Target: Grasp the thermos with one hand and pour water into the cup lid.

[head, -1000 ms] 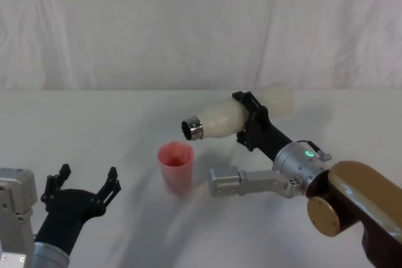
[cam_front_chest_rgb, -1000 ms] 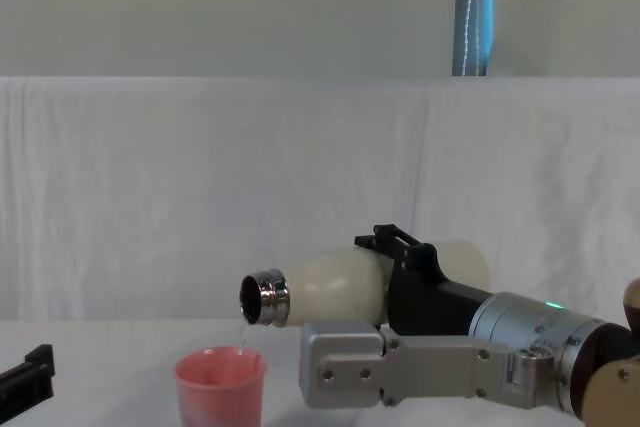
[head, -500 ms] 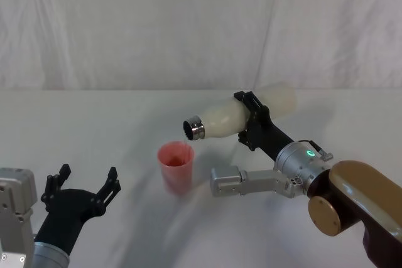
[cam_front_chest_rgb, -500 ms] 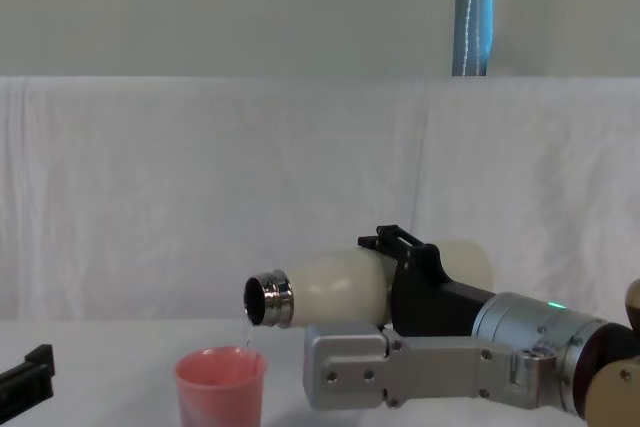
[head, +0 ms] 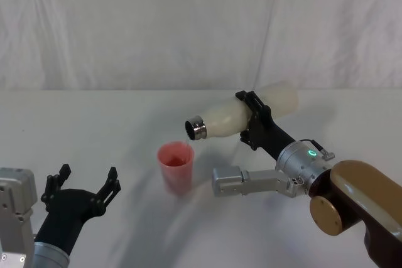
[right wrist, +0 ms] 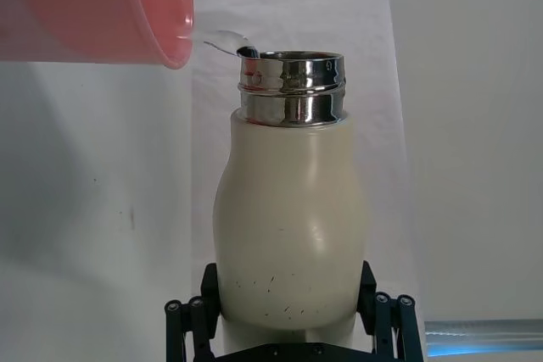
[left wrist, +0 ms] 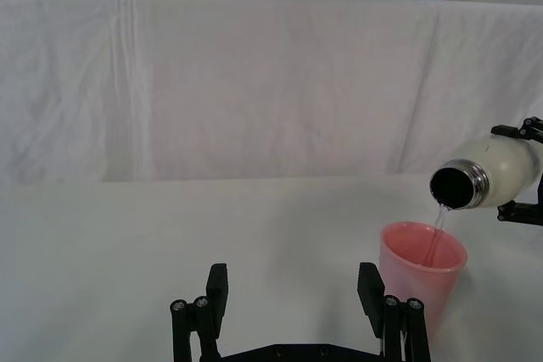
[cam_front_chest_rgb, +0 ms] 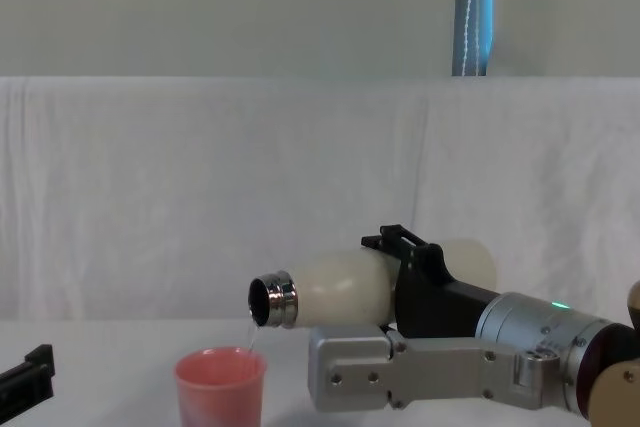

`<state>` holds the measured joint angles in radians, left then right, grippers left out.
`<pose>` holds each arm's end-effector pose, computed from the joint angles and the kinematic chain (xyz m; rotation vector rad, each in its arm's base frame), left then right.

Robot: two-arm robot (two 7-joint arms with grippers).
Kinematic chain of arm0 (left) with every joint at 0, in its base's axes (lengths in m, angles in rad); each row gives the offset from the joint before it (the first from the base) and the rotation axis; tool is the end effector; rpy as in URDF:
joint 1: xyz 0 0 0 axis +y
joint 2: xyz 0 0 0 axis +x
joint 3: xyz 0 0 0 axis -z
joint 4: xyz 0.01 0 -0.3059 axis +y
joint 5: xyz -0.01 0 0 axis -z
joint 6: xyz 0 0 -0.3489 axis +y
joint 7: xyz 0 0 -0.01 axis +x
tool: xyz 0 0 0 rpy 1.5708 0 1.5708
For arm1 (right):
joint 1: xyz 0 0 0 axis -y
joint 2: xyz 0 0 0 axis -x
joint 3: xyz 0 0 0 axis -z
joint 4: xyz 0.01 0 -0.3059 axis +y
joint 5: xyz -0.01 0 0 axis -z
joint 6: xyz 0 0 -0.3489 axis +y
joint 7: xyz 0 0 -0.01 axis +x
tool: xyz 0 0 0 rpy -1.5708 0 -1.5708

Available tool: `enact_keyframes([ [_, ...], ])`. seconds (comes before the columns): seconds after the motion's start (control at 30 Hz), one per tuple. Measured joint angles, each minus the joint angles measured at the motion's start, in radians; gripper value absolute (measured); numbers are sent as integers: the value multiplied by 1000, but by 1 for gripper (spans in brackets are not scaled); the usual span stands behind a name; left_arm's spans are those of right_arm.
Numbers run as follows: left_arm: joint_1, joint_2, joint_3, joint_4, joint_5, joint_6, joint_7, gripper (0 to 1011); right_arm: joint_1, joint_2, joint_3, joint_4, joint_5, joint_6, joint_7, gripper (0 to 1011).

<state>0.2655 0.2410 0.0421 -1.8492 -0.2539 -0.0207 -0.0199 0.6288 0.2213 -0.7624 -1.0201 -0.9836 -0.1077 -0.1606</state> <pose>0.2888 0.0371 -0.3003 -0.0380 0.0142 1.4460 0.4970 0.1000 -0.3022 -0.7462 -1.4065 -0.7813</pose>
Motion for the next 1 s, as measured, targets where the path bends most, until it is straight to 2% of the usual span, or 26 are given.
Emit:
enact_keyframes([
  [0.7,0,0,0,0,0,0,0,1001,1,2,-3,4,-5,2,-5,950],
  [1.0,0,0,0,0,0,0,0,1001,-7,1,7,-1,18,-5,11,950],
])
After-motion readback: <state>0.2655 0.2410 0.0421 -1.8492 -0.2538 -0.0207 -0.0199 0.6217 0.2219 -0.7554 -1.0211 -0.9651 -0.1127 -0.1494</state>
